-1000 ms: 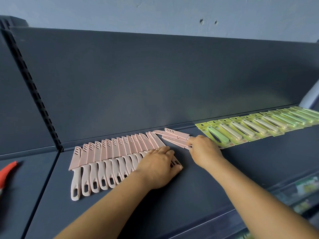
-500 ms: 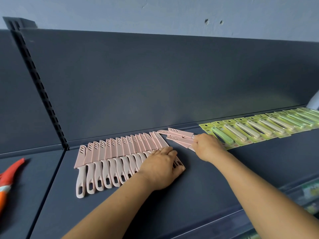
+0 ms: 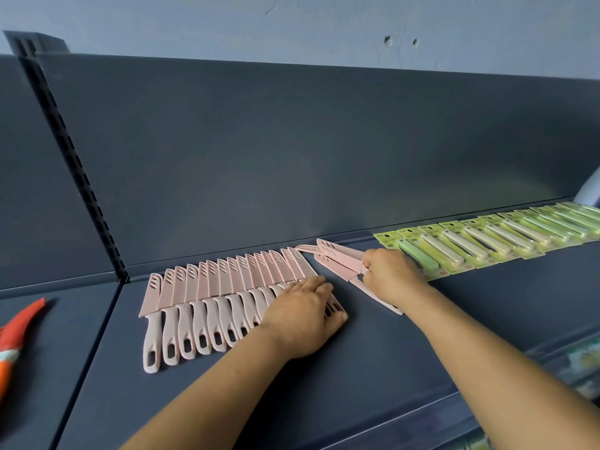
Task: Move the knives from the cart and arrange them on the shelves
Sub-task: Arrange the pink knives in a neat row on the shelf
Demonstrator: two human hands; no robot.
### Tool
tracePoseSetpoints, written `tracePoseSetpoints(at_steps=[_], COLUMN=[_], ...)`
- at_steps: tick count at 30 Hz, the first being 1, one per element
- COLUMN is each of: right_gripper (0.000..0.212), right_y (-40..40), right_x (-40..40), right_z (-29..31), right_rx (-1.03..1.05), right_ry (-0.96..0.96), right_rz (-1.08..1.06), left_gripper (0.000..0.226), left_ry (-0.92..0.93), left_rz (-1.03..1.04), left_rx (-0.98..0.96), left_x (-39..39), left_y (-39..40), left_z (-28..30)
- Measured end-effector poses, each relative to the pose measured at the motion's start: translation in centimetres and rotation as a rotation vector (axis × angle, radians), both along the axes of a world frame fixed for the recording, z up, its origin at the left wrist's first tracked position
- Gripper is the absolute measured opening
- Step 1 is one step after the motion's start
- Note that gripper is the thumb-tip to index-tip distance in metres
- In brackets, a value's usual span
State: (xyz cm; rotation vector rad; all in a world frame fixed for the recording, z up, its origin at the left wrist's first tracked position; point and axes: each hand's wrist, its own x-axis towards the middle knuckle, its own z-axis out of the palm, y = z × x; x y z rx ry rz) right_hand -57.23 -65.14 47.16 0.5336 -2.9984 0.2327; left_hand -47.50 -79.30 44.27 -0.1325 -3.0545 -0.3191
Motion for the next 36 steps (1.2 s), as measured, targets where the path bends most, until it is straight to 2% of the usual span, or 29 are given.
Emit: tracePoseSetpoints(at_steps=[3,5,8,11,15,19,21,23,28,32,36], right_gripper=[0.019,0.015,0.022,0.014,0.023,0.024,0.016,0.019,0.02,0.015,0.021], right_y=[-1.2,-2.3,-3.6,-4.1,-3.9,-2.5,-1.5,-0.8,-1.2,-1.9,-2.8], right_x=[1.0,1.7,1.9,1.5,1.6,1.2,1.0,0.9,1.1,0.9,1.0], right_z=[0.1,0.0,-0.8,-1.1,-1.0,-0.9,-0.7,-0.8,-0.9,-0.9,-1.1], right_rx=[-0.071,-0.077,-0.028,-0.042,-0.037,-0.17,-0.105,0.002,0.083,-0.045,-0.13], right_ry=[0.051,0.066,0.051,0.036,-0.019,-0.002,0.039,0.028,-0.016,-0.051,-0.065], right_rz=[0.064,0.107,0.15,0.197,0.279,0.182,0.097,0.07,0.04,0.071,0.104], left_gripper=[0.055,0.053,0.053,0.055,0.058,0.054,0.054,0.057,0.056,0.05,0.051], left_ry=[0.017,0.028,0.019,0.016,0.013,0.033,0.051,0.049,-0.023,0.002,0.004], left_rz=[-0.004,-0.004,0.001,0.009,0.017,0.009,0.002,-0.018,-0.013,-0.029,-0.028], left_rx=[-0.002,0.003,0.027,0.04,0.051,0.053,0.043,0.003,-0.024,-0.018,-0.007], left_x=[0.0,0.0,0.1,0.2,0.2,0.1,-0.1,-0.5,-1.1,-1.0,-0.8], left_y=[0.0,0.0,-0.1,-0.2,-0.3,-0.3,-0.2,0.0,0.4,0.3,0.1], left_z=[-0.1,-0.2,-0.2,-0.2,-0.1,0.2,0.5,0.7,0.4,0.3,0.1])
